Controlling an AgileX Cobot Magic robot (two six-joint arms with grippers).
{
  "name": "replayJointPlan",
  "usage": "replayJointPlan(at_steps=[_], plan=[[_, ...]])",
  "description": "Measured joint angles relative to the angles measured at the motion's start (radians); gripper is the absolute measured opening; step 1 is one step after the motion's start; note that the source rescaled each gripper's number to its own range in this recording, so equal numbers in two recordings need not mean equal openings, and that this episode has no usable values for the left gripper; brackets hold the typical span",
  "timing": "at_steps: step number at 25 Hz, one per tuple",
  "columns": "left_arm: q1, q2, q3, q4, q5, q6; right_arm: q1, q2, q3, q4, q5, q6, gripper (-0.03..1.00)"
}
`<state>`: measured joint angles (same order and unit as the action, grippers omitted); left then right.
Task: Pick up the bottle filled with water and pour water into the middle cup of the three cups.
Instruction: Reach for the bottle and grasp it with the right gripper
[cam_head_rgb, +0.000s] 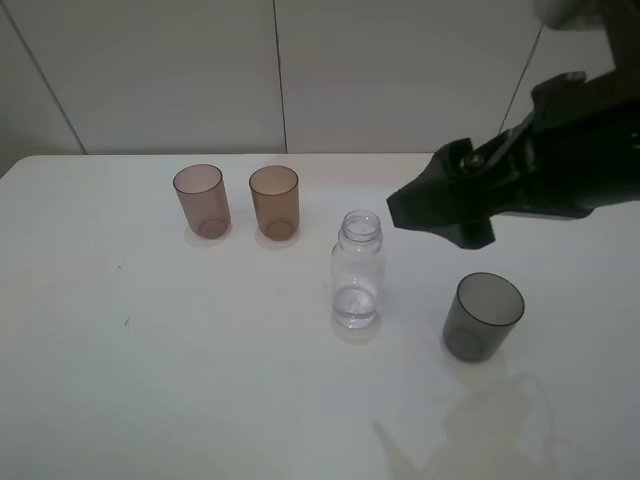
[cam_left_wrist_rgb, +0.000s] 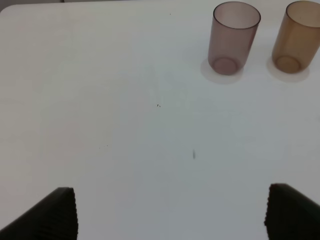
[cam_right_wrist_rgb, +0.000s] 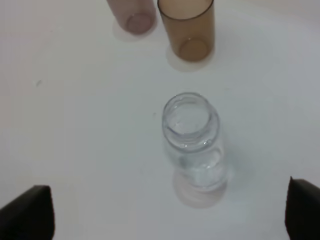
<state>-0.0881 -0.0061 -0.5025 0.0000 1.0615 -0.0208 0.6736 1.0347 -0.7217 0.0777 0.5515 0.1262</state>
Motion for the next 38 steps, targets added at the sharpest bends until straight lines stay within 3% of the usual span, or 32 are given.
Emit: replayJointPlan(at_steps=[7, 12, 17, 20, 25, 29, 33, 38], plan=[[0.0, 0.0, 0.0, 0.0, 0.0, 0.0, 0.051, 0.0, 0.212, 0.131, -0.268, 0.02, 1.0], [0.0, 0.0, 0.0, 0.0, 0.0, 0.0, 0.16, 0.005, 0.322, 0.154, -0.444, 0.015, 1.0], [0.0, 0.0, 0.0, 0.0, 0.0, 0.0, 0.259, 0.073, 0.403, 0.196, -0.689, -0.081, 1.0], [0.0, 0.0, 0.0, 0.0, 0.0, 0.0, 0.31, 0.152, 0.434, 0.303, -0.85, -0.188, 1.0], [0.0, 0.0, 0.0, 0.0, 0.0, 0.0, 0.43, 0.295, 0.447, 0.591, -1.104, -0.421, 1.0], [0.0, 0.0, 0.0, 0.0, 0.0, 0.0, 0.528, 0.391, 0.45, 0.735, -1.284, -0.481, 1.0], [0.0, 0.0, 0.0, 0.0, 0.0, 0.0, 0.576, 0.476, 0.448, 0.808, -1.41, -0.485, 1.0], [0.0, 0.0, 0.0, 0.0, 0.0, 0.0, 0.583, 0.548, 0.387, 0.845, -1.437, -0.487, 1.0]])
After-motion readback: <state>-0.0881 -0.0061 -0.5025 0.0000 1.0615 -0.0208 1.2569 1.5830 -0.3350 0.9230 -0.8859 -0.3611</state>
